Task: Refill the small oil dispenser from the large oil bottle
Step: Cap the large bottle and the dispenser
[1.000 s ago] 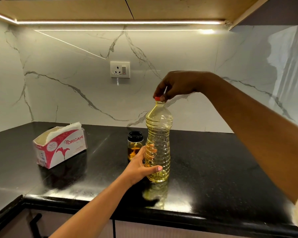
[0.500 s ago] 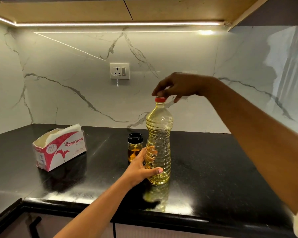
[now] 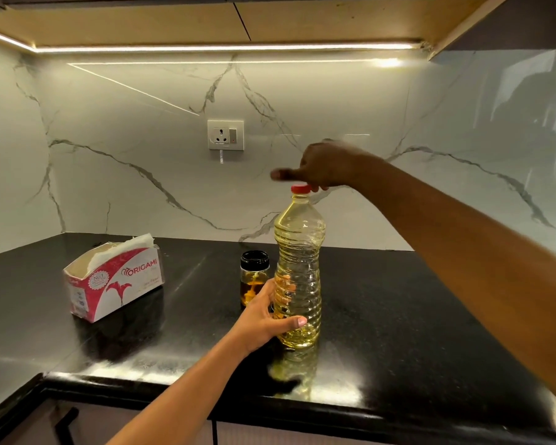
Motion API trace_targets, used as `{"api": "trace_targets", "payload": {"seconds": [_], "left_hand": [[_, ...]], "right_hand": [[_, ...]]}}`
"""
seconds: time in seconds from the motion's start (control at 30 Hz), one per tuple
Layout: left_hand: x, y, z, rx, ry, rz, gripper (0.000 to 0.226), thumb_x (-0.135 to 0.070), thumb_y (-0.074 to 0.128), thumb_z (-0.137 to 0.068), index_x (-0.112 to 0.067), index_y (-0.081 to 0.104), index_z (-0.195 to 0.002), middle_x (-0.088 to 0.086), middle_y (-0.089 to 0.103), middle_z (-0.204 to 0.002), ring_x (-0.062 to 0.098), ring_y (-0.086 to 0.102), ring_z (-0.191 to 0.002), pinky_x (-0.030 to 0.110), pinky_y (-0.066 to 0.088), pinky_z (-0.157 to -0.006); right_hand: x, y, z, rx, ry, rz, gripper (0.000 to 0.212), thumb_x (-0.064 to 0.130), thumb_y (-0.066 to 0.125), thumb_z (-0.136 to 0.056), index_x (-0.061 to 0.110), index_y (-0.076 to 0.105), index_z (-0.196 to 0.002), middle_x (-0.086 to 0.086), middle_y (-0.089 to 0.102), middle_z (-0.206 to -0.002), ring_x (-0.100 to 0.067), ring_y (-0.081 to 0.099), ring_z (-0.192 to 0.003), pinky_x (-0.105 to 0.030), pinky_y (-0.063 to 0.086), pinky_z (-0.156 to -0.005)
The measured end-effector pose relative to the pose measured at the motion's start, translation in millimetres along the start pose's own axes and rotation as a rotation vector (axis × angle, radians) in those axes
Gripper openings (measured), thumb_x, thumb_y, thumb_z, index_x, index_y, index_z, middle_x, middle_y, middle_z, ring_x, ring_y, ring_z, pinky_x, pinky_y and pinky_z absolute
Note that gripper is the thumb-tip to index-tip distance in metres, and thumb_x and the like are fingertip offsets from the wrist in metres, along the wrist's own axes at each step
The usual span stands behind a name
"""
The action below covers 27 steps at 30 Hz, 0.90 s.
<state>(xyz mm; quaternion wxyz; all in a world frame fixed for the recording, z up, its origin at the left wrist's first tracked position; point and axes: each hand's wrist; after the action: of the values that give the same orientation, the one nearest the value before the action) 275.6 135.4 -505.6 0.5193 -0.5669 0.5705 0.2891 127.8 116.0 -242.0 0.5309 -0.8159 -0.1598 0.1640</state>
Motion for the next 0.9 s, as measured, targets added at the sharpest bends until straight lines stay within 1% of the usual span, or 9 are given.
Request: {"api": "trace_targets", "payload": {"seconds": [0.07,0.13,0.27,0.5,0.63,0.7,0.77,0.87,0.9], "left_hand": [[0,0,-1,0.009,-0.002,0.000,0.084,-0.045,0.088,-0.056,-0.044,0.043,-0.127,-0.012,0.061,-0.125,0.002,0.057,-0.116,0.041,0.046,-0.103],[0,0,-1,0.010,-0.007,0.006,0.084,-0.045,0.088,-0.055,-0.045,0.043,-0.125,-0.013,0.060,-0.124,0.001,0.057,-0.115,0.041,0.047,-0.103],[0,0,-1,0.008,-0.007,0.014,0.083,-0.043,0.088,-0.055,-0.044,0.043,-0.125,-0.014,0.061,-0.123,-0.001,0.058,-0.114,0.040,0.047,-0.103],[0,1,-1,0.007,0.002,0.013,0.084,-0.047,0.088,-0.055,-0.043,0.043,-0.127,-0.015,0.061,-0.124,0.001,0.057,-0.116,0.041,0.047,-0.102],[-1,1,1,0.010,0.007,0.009,0.088,-0.047,0.088,-0.056,-0.039,0.042,-0.131,-0.016,0.061,-0.124,0.003,0.057,-0.117,0.043,0.047,-0.103],[-2,1,1,0.012,0.008,0.003,0.087,-0.046,0.087,-0.057,-0.039,0.042,-0.131,-0.017,0.061,-0.124,0.001,0.057,-0.117,0.042,0.047,-0.103],[-3,1,2,0.016,0.008,-0.001,0.086,-0.046,0.087,-0.057,-0.040,0.042,-0.130,-0.018,0.060,-0.124,0.000,0.056,-0.116,0.041,0.046,-0.103],[-2,2,2,0.014,0.004,-0.010,0.086,-0.049,0.087,-0.057,-0.044,0.042,-0.129,-0.019,0.060,-0.125,0.002,0.056,-0.118,0.042,0.046,-0.104],[-2,1,2,0.014,0.005,-0.013,0.086,-0.049,0.087,-0.057,-0.045,0.042,-0.129,-0.019,0.059,-0.125,0.003,0.055,-0.119,0.042,0.045,-0.104]], "right_hand": [[-6,-5,6,0.055,-0.008,-0.224,0.058,0.059,0.036,-0.091,0.008,0.064,-0.096,-0.004,0.063,-0.081,-0.012,0.055,-0.064,-0.024,0.044,-0.065],[-15,-14,14,0.173,-0.110,-0.358,0.030,0.032,0.048,-0.096,0.014,0.061,-0.115,-0.001,0.063,-0.103,-0.008,0.059,-0.078,-0.019,0.051,-0.066],[-21,-16,15,0.239,-0.198,-0.429,0.031,0.009,0.061,-0.088,0.014,0.064,-0.118,0.003,0.065,-0.108,-0.008,0.062,-0.088,-0.020,0.055,-0.075],[-1,-19,4,0.186,-0.089,-0.204,0.033,0.038,0.067,-0.082,0.005,0.067,-0.085,-0.003,0.067,-0.072,-0.007,0.060,-0.056,-0.016,0.050,-0.055],[12,-7,2,0.009,0.001,0.173,0.057,0.068,0.052,-0.079,0.013,0.057,-0.060,0.003,0.056,-0.058,-0.009,0.049,-0.054,-0.025,0.041,-0.064],[9,-6,5,-0.065,0.059,0.153,0.068,0.076,0.039,-0.078,0.013,0.056,-0.059,0.002,0.056,-0.058,-0.010,0.050,-0.056,-0.027,0.041,-0.068],[-1,-14,10,0.002,0.075,-0.060,0.066,0.069,0.035,-0.085,0.010,0.064,-0.079,-0.002,0.064,-0.072,-0.013,0.057,-0.064,-0.027,0.046,-0.069],[-15,-26,20,0.288,-0.079,-0.374,0.028,0.029,0.050,-0.095,0.016,0.060,-0.118,0.000,0.063,-0.108,-0.010,0.061,-0.088,-0.025,0.055,-0.069],[-17,-26,21,0.343,-0.120,-0.419,0.029,0.018,0.054,-0.093,0.017,0.060,-0.122,0.003,0.063,-0.111,-0.010,0.061,-0.094,-0.025,0.056,-0.073]]}}
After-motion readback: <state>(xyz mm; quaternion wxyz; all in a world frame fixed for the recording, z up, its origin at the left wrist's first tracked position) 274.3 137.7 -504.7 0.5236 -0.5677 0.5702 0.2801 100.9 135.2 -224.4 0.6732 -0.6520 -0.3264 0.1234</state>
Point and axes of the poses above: each hand's wrist, its own z-axis away from the middle knuckle, its own y-axis out of the palm, x = y × z
